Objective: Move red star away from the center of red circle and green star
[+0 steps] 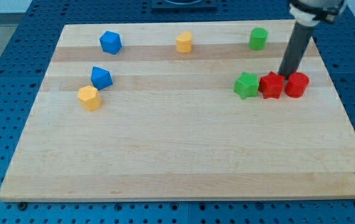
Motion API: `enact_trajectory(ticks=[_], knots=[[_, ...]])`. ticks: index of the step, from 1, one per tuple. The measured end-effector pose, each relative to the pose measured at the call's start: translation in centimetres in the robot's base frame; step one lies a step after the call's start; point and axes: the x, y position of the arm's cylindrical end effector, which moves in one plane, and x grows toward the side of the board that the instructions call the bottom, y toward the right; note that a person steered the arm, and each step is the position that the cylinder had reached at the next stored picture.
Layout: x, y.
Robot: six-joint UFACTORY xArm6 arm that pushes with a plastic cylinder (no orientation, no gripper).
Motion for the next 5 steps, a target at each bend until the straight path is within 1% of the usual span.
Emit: enact_trajectory(ticks=[1, 2, 4, 5], knots=[[3.0, -1.7], [4.2, -5.0], [4.2, -18.0], [4.2, -21.6]])
